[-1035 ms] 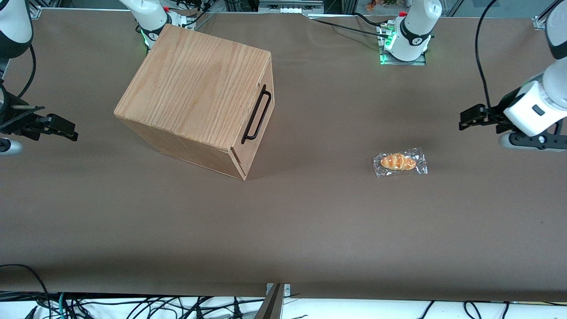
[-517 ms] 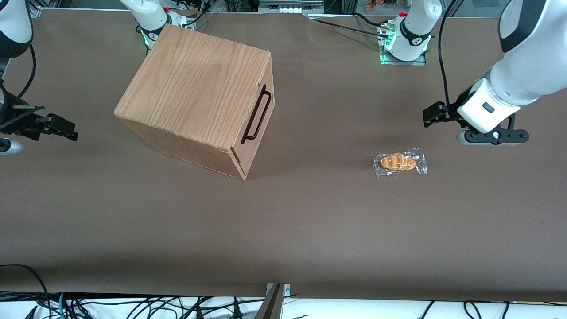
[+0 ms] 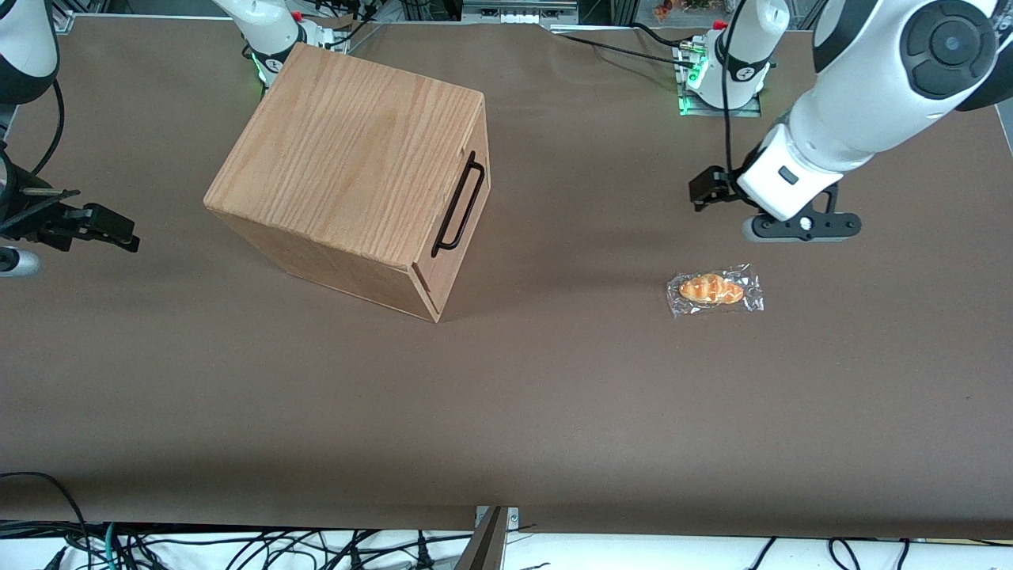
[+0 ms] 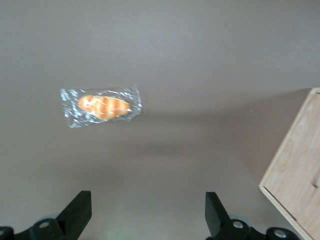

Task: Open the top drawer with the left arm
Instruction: 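Move the open left gripper toward the black drawer handle of the wooden box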

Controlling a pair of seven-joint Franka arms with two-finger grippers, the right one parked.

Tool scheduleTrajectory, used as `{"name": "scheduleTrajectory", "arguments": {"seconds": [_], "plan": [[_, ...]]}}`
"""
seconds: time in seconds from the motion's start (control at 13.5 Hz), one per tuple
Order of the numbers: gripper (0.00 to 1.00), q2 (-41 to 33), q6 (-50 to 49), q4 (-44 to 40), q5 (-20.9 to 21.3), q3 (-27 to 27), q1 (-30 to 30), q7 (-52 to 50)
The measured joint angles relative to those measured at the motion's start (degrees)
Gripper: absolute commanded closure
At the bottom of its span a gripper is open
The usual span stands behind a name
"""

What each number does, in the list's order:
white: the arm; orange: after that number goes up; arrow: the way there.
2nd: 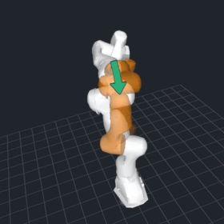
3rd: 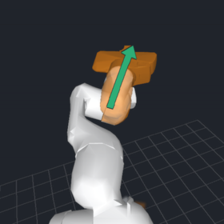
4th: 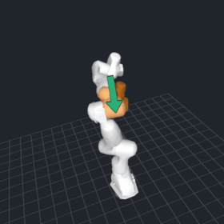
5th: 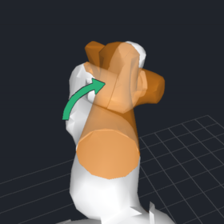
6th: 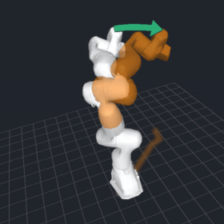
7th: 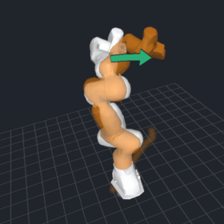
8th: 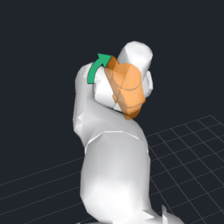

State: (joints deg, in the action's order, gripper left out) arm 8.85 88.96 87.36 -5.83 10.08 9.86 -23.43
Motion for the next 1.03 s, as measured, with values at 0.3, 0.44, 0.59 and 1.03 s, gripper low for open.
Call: {"name": "scheduleTrajectory", "arguments": {"seconds": [0.3, 0.44, 0.59, 1.03], "plan": [[0.0, 0.6, 0.3, -0.4, -0.5, 0.3, 4.7, -6.5], [0.0, 1.3, 0.4, -1.3, -0.7, 0.5, 6.7, -9.2], [0.0, 2.6, 1.1, -2.6, -1.0, 0.5, 8.8, -12.6], [0.0, 6.9, 2.8, -6.7, -1.0, 0.6, 14.9, -20.9]]}}
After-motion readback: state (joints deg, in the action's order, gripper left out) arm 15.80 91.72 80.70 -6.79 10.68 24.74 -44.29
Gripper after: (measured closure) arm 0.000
